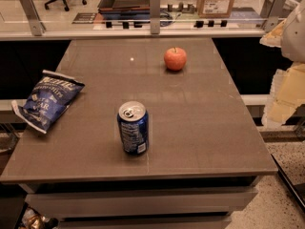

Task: Move apple near blue chip bag

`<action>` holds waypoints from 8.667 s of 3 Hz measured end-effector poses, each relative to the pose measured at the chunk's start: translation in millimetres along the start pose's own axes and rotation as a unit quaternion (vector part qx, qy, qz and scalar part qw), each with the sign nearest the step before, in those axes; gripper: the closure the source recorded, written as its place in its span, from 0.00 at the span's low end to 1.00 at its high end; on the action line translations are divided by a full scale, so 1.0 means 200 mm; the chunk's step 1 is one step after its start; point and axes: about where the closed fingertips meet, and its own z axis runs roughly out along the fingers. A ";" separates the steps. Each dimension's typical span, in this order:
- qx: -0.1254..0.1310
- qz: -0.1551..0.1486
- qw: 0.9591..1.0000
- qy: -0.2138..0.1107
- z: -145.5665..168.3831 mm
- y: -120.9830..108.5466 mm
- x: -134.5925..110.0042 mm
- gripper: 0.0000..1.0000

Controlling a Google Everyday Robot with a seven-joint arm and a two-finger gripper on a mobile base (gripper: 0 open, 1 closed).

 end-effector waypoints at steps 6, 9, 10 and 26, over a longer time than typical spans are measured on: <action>0.046 0.107 0.981 -0.153 0.41 -0.72 -0.25 0.00; -0.007 0.133 0.954 -0.269 0.81 -0.94 -0.46 0.00; -0.013 0.142 0.942 -0.302 0.90 -1.02 -0.52 0.00; -0.093 0.132 0.956 -0.243 0.99 -0.31 -1.55 1.00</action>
Offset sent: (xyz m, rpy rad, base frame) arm 0.0683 -0.0209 0.0216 0.1053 -0.1059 -0.0324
